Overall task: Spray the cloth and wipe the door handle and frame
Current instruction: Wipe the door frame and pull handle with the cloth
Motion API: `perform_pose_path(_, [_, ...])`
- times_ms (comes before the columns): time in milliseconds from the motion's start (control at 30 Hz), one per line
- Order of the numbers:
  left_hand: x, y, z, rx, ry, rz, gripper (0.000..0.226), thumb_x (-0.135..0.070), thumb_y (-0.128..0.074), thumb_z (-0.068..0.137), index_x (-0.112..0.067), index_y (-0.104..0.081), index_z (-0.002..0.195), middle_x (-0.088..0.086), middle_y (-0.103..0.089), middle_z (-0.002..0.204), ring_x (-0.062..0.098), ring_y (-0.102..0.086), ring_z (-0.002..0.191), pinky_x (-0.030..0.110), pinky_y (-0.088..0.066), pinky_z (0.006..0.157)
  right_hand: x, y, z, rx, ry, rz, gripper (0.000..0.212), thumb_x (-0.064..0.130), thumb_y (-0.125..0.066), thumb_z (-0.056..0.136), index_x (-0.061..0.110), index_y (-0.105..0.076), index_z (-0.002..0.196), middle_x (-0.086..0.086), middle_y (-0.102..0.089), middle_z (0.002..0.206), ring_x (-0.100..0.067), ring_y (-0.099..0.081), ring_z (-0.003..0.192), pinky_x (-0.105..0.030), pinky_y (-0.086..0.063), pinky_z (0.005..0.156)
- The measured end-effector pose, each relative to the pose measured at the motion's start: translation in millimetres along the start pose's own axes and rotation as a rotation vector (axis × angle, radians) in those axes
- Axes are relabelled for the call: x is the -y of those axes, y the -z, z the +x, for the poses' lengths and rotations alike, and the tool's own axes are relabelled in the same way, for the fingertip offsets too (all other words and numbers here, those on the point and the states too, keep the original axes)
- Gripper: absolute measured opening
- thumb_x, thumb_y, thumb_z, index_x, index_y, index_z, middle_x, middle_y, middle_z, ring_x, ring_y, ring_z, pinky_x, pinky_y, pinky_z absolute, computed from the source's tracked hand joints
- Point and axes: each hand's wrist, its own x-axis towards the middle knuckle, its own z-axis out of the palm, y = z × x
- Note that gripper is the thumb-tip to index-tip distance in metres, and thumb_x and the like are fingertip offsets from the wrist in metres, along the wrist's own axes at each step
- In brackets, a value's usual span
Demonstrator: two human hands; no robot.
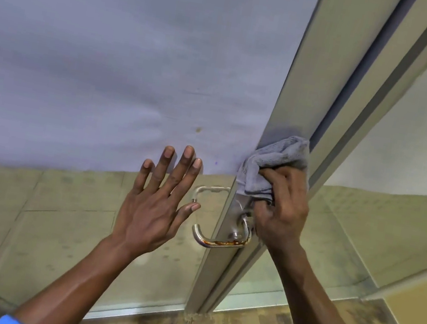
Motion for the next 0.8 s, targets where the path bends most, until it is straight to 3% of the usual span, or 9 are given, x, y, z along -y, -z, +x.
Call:
perform_pose_path(133, [1.8, -4.3, -0.6, -0.018, 0.012, 0.033, 0.092, -0.057, -0.050, 0.113, -0.020, -0.005, 0.185, 0.003, 0.009, 0.194, 0.030, 0.016, 0.179, 0.049, 0.016, 0.143, -12.4, -1.7, -33.6, 0.233, 0.164, -0.018, 0.018, -0.006, -0.065, 0.094, -0.002, -0.079, 0.106, -0.021, -0.071, 0.099, -0.037, -0.066, 0.086, -0.045, -0.055, 0.077])
perform_pose_path(267, [3.7, -6.8, -0.2, -0.026, 0.006, 0.062, 0.092, -0.059, -0.046, 0.114, -0.020, -0.003, 0.184, 0.003, 0.012, 0.193, 0.030, 0.019, 0.179, 0.050, 0.016, 0.143, -22.3, 2.9, -55.8, 0.352, 0.209, -0.089, 0.012, -0.006, -0.069, 0.096, 0.001, -0.078, 0.098, -0.018, -0.070, 0.092, -0.035, -0.066, 0.078, -0.048, -0.054, 0.063])
perform_pose_path(367, [3.8, -6.8, 0.4, -0.018, 0.008, 0.062, 0.092, -0.060, -0.043, 0.114, -0.020, 0.000, 0.184, 0.002, 0.014, 0.193, 0.029, 0.021, 0.178, 0.049, 0.017, 0.143, -24.0, 10.4, -45.0, 0.187, 0.124, -0.120, 0.015, -0.004, -0.071, 0.094, 0.000, -0.080, 0.106, -0.020, -0.069, 0.093, -0.033, -0.065, 0.081, -0.044, -0.055, 0.064])
perform_pose_path(467, [3.7, -6.4, 0.7, -0.012, 0.006, 0.066, 0.094, -0.060, -0.044, 0.113, -0.020, 0.003, 0.184, 0.003, 0.017, 0.193, 0.030, 0.023, 0.178, 0.049, 0.018, 0.143, -20.7, 12.1, -13.1, -0.011, 0.047, -0.082, 0.028, -0.008, -0.070, 0.090, 0.001, -0.078, 0.116, -0.023, -0.067, 0.101, -0.033, -0.064, 0.091, -0.037, -0.053, 0.077])
perform_pose_path(533, [2.8, -6.2, 1.2, -0.013, 0.010, 0.066, 0.095, -0.061, -0.044, 0.112, -0.020, 0.004, 0.184, 0.003, 0.018, 0.192, 0.030, 0.024, 0.178, 0.049, 0.018, 0.143, -17.3, 8.4, 2.6, -0.042, 0.041, -0.029, 0.040, -0.014, -0.064, 0.082, 0.001, -0.076, 0.117, -0.023, -0.066, 0.105, -0.034, -0.063, 0.097, -0.031, -0.050, 0.087])
perform_pose_path(600, [2.3, -6.4, 1.5, -0.015, 0.010, 0.062, 0.095, -0.061, -0.044, 0.112, -0.020, 0.004, 0.184, 0.002, 0.018, 0.192, 0.030, 0.023, 0.178, 0.049, 0.018, 0.143, -15.1, 2.4, 3.5, 0.008, 0.064, 0.026, 0.042, -0.012, -0.060, 0.080, 0.001, -0.075, 0.117, -0.022, -0.066, 0.108, -0.035, -0.063, 0.099, -0.033, -0.049, 0.089])
perform_pose_path(700, [2.7, -7.2, 1.0, -0.019, 0.011, 0.054, 0.095, -0.061, -0.044, 0.113, -0.021, 0.003, 0.184, 0.003, 0.016, 0.193, 0.030, 0.022, 0.178, 0.049, 0.017, 0.143, -19.6, -5.7, -22.5, 0.199, 0.187, 0.079, 0.025, -0.004, -0.058, 0.096, -0.001, -0.076, 0.113, -0.021, -0.067, 0.104, -0.037, -0.062, 0.090, -0.046, -0.052, 0.074])
perform_pose_path(800, [4.2, -8.4, -0.3, -0.014, 0.009, 0.055, 0.094, -0.062, -0.044, 0.113, -0.020, 0.002, 0.184, 0.004, 0.014, 0.193, 0.031, 0.020, 0.178, 0.050, 0.017, 0.143, -30.3, -6.1, -55.3, 0.373, 0.296, -0.016, 0.015, 0.000, -0.062, 0.101, 0.002, -0.077, 0.105, -0.016, -0.069, 0.099, -0.031, -0.061, 0.084, -0.046, -0.052, 0.067])
